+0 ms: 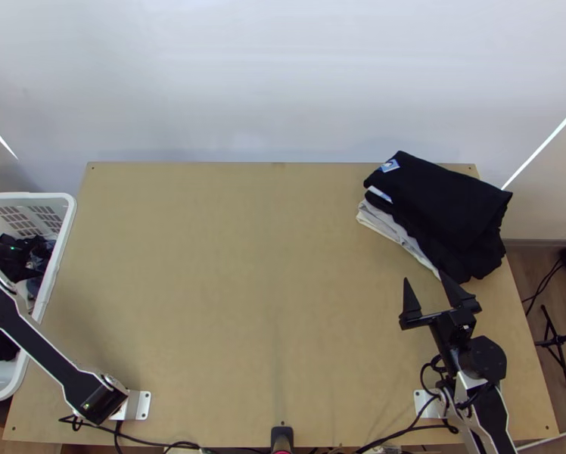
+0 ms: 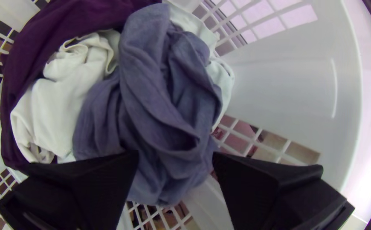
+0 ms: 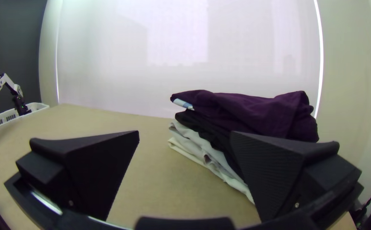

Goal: Fold the t-shirt

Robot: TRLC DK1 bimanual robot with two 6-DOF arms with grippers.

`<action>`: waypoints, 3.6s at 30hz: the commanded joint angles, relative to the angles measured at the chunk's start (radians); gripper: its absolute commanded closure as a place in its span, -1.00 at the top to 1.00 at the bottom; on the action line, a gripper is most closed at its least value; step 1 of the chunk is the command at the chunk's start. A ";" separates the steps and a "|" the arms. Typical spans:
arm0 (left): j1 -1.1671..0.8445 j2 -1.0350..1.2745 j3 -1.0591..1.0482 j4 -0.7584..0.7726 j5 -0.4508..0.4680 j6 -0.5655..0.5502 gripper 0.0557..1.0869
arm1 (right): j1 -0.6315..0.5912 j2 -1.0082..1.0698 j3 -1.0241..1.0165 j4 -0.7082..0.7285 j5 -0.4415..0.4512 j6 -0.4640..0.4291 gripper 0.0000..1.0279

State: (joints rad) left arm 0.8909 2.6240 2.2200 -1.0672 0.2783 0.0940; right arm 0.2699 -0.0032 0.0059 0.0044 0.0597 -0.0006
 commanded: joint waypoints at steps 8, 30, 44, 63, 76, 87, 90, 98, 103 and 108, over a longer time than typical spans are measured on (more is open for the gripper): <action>0.010 -0.047 -0.074 0.168 0.090 -0.102 -0.93 | 0.000 0.000 0.000 0.000 0.000 0.002 0.93; 0.008 -0.832 -0.029 -0.027 0.234 -0.097 -0.93 | 0.000 0.000 0.000 0.000 0.000 -0.001 0.93; -0.314 -1.467 -0.638 -0.013 0.295 0.033 -0.93 | 0.000 0.000 0.000 0.000 0.000 -0.001 0.93; -1.724 -1.814 -1.481 0.673 -0.177 -0.494 -0.93 | 0.000 0.000 0.000 0.000 0.000 -0.001 0.93; -1.995 -1.513 -1.458 0.944 -0.294 -0.501 -0.93 | 0.000 0.000 0.000 0.000 0.000 -0.001 0.93; -2.018 -1.414 -1.231 0.997 -0.286 -0.487 0.92 | 0.000 0.000 0.000 0.000 0.000 -0.001 0.93; -1.922 -1.454 -1.160 1.006 -0.283 -0.474 0.92 | 0.000 0.000 0.000 0.000 0.000 -0.001 0.93; -1.554 -1.582 -1.047 0.862 -0.271 -0.448 0.92 | 0.000 0.000 0.000 0.000 0.000 -0.001 0.93; -1.445 -1.725 -1.119 0.854 -0.258 -0.520 0.92 | 0.000 0.000 0.000 0.000 0.000 -0.001 0.93; -1.469 -1.759 -1.235 0.871 -0.260 -0.566 0.92 | 0.000 0.000 0.000 0.000 0.000 -0.001 0.93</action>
State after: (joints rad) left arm -0.6300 0.9451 1.0798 -0.1936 0.0143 -0.4183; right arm 0.2699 -0.0032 0.0059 0.0044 0.0597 -0.0010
